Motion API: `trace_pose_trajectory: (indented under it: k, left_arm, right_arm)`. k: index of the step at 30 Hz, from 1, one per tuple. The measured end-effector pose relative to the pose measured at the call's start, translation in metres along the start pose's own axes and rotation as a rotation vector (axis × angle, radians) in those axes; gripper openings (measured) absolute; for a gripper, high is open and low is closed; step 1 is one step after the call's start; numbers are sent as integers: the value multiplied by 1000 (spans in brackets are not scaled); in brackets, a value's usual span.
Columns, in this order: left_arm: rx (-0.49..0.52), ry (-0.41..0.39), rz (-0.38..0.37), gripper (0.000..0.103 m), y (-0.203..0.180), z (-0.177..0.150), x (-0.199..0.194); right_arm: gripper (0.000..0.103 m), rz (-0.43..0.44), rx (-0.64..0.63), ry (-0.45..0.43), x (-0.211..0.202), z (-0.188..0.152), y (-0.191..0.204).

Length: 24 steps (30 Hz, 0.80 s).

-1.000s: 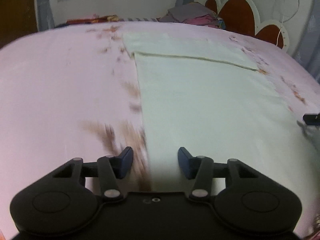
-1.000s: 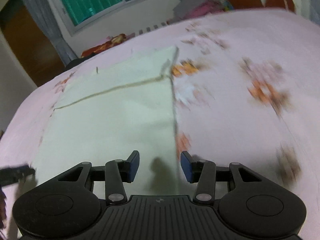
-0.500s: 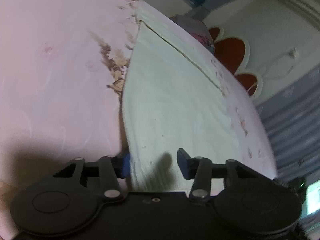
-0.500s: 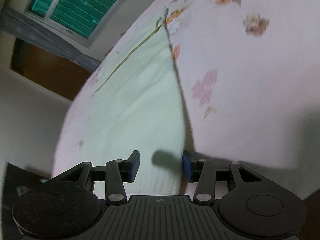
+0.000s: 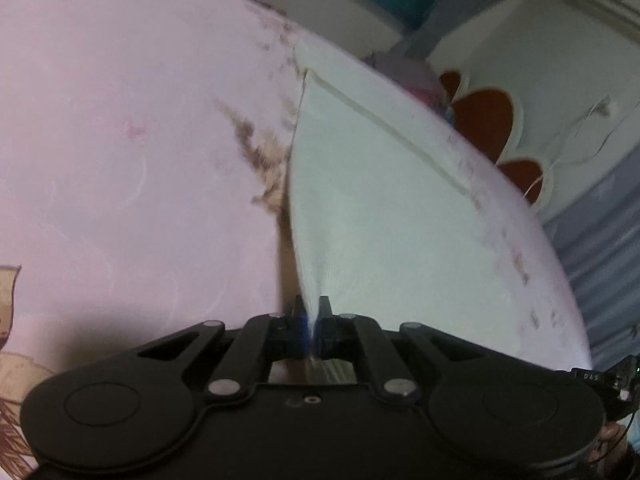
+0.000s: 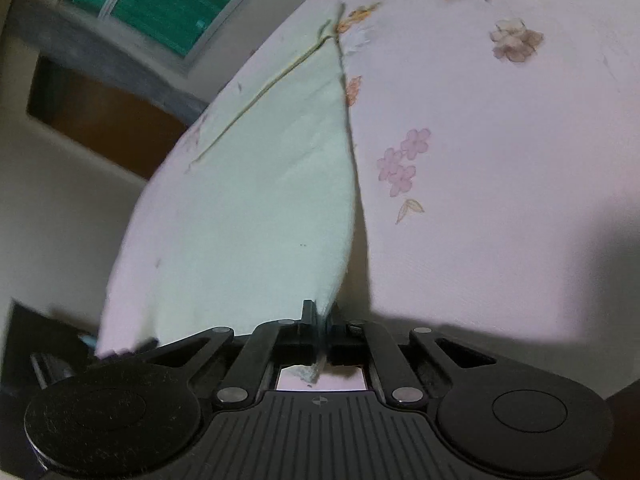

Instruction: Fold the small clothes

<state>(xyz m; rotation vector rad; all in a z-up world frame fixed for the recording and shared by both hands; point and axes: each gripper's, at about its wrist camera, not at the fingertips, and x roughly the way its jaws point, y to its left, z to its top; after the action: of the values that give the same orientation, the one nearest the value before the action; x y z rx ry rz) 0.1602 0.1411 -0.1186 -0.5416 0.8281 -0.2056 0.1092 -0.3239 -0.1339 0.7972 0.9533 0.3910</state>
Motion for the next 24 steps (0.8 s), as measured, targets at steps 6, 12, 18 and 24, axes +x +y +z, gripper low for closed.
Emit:
trace_pose_trajectory:
  k: [6,12,18,24]
  left_arm:
    - [-65,-126,-100,3,-10,42,-10]
    - [-65,-224,-180,3,-35,129,21]
    - [-43,-229,-179,3,-53,222,98]
    - [-71,-143,-138,3,-45,285,189]
  right_arm:
    - [3,41,-141,-92,-10,36,47]
    - [3,60,-199,-220,2,106,88]
    - [3,27,-156,-287,46,221,103]
    - [3,-40,-58,-228,123,322,78]
